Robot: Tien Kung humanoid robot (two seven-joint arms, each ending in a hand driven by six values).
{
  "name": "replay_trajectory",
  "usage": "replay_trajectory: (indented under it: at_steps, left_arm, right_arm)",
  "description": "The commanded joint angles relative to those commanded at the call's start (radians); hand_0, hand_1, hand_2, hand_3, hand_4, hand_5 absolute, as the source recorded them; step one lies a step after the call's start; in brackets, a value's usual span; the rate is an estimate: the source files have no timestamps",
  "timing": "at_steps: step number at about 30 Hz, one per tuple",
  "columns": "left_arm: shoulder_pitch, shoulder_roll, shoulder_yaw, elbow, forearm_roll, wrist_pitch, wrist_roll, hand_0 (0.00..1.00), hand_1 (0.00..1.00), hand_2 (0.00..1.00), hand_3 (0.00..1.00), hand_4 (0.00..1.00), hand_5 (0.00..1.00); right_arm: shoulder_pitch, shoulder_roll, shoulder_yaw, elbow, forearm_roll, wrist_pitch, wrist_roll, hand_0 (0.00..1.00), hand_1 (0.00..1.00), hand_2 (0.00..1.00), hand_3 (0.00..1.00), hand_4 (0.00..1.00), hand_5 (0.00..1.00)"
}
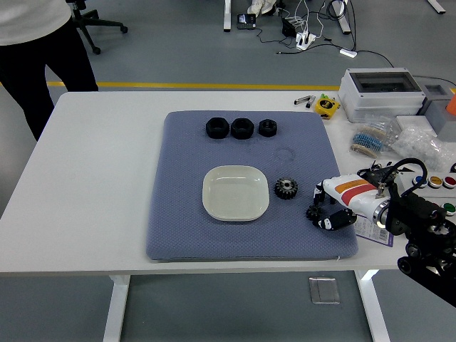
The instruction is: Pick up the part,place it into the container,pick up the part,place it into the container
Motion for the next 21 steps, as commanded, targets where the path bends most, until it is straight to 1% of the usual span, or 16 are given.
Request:
replay_trajectory:
  at_steps: [2, 3, 8, 9, 14, 15, 20, 21]
  left_arm:
    - [0.000, 0.000, -0.002, 0.000, 0.003, 0.000, 0.001, 0.834, 0.771, 0.809, 0.585, 0.498, 0.766]
    - [0.000, 0.000, -0.002, 0.000, 0.003, 0.000, 0.001, 0.834, 0.771, 0.809, 0.585, 0.497, 0.766]
    - [0.000, 0.000, -0.006, 0.000, 0.009, 0.000, 0.002, 0.834, 0.771, 0.809, 0.585, 0.497, 0.766]
    - [0.001, 0.000, -0.008, 0.000, 0.012, 0.000, 0.002, 0.833, 0.771, 0.809, 0.585, 0.495, 0.767]
    - [0.003, 0.000, -0.015, 0.000, 0.020, 0.001, 0.003, 0.833, 0.771, 0.809, 0.585, 0.495, 0.767]
    - [0.004, 0.000, -0.016, 0.000, 0.021, 0.001, 0.004, 0.833, 0.771, 0.808, 0.584, 0.496, 0.768]
    - [0.007, -0.001, -0.027, 0.000, 0.034, 0.001, 0.006, 0.833, 0.771, 0.808, 0.584, 0.496, 0.768]
    - [0.007, -0.001, -0.031, 0.000, 0.041, 0.000, 0.007, 0.834, 0.771, 0.809, 0.584, 0.495, 0.768]
  right_arm:
    - [-0.001, 0.000, 0.001, 0.000, 0.001, -0.006, 0.003, 0.261, 0.425, 0.515, 0.509, 0.817, 0.320]
    - [-0.002, 0.000, 0.001, -0.001, 0.002, -0.009, 0.004, 0.197, 0.352, 0.478, 0.502, 0.800, 0.325]
    - [-0.006, 0.000, 0.005, -0.001, 0.005, -0.018, 0.009, 0.197, 0.352, 0.478, 0.502, 0.800, 0.325]
    - [-0.007, -0.001, 0.005, 0.000, 0.006, -0.018, 0.011, 0.146, 0.306, 0.455, 0.496, 0.790, 0.343]
    - [-0.009, 0.000, 0.004, -0.001, 0.013, -0.020, 0.015, 0.146, 0.306, 0.455, 0.496, 0.790, 0.343]
    - [-0.010, 0.000, 0.003, -0.002, 0.016, -0.021, 0.017, 0.127, 0.266, 0.432, 0.493, 0.782, 0.366]
    - [-0.013, 0.000, 0.002, -0.001, 0.025, -0.026, 0.022, 0.127, 0.266, 0.432, 0.493, 0.782, 0.366]
    - [-0.014, 0.000, 0.002, -0.002, 0.030, -0.029, 0.023, 0.114, 0.243, 0.416, 0.487, 0.772, 0.386]
